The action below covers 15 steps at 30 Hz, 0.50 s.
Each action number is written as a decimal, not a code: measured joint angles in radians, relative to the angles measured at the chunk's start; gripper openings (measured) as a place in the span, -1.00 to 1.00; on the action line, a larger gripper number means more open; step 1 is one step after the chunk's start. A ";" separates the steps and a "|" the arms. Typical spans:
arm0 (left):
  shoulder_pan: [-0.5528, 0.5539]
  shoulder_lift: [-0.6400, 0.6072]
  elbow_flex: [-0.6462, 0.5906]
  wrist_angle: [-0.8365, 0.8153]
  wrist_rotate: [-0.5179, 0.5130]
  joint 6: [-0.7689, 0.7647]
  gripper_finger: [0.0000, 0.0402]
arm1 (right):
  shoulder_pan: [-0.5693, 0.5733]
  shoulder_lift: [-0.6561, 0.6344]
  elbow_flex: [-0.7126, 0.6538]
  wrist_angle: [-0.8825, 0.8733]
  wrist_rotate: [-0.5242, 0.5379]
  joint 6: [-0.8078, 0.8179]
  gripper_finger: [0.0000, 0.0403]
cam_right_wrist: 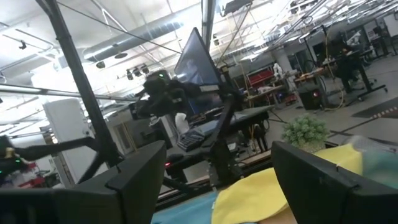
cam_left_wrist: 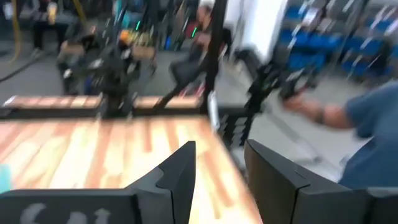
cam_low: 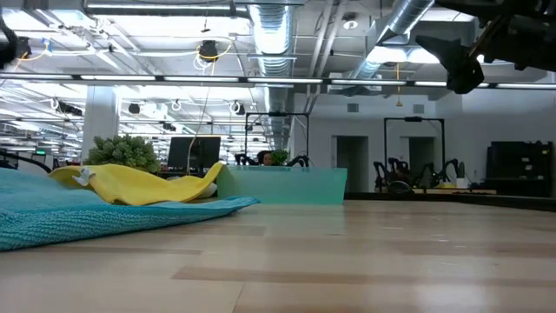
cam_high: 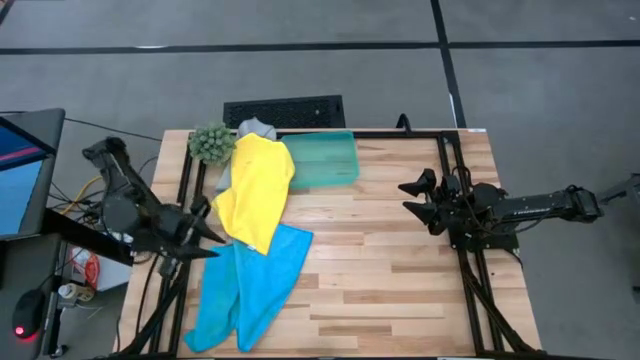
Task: Fold microfiber towels
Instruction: Fold the yellow microfiber towel
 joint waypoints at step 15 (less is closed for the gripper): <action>0.507 0.322 0.084 -0.649 0.308 -0.218 -0.35 | 0.000 0.000 0.001 -0.021 0.000 0.000 0.56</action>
